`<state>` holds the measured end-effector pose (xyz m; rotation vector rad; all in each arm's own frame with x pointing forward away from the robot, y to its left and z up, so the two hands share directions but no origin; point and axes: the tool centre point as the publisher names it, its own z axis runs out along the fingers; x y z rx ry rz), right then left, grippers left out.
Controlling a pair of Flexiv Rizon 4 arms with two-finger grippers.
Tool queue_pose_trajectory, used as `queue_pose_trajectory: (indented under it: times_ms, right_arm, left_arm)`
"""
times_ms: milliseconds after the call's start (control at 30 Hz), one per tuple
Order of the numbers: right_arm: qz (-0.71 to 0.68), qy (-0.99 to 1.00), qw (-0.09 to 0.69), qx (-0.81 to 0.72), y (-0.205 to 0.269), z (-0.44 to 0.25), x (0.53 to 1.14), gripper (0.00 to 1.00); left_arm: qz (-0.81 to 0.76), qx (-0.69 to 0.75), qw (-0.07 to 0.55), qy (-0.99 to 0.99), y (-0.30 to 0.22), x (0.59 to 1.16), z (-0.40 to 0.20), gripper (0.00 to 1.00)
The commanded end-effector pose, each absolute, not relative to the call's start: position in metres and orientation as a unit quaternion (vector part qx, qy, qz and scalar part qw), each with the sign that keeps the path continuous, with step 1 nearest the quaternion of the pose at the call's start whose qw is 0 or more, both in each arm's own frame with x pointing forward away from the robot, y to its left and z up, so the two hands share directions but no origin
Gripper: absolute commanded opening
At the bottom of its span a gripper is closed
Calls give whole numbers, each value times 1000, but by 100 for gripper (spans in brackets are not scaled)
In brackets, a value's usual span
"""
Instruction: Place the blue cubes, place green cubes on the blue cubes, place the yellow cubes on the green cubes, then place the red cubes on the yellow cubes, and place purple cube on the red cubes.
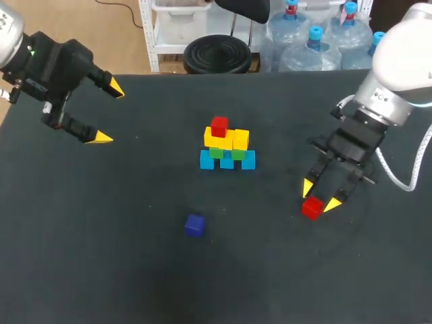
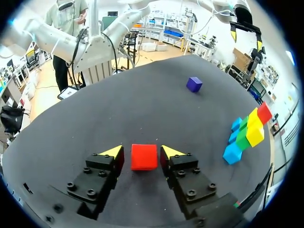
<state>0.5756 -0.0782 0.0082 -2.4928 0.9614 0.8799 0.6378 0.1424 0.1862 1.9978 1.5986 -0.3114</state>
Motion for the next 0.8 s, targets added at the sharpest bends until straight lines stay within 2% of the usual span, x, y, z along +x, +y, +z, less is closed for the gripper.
queue_pose_trajectory:
  times_ms: [33,200,300,367,400,800]
  right_arm:
    - [309,339,164,-873,-80,7,574,47]
    - [312,340,162,-872,-80,5,573,41]
    - [313,340,163,-872,-79,4,573,29]
    - [312,341,162,-872,-79,4,573,18]
    - [312,341,163,-872,-78,4,573,0]
    - [294,376,182,-860,-80,35,578,0]
  left_arm:
    - [-116,745,280,594,144,637,186,100]
    - [-116,745,280,594,144,637,186,100]
    - [-116,745,280,594,144,637,186,100]
    - [-116,745,280,594,144,637,186,100]
    - [-116,745,280,594,144,637,186,100]
    - [-116,745,280,594,144,637,186,100]
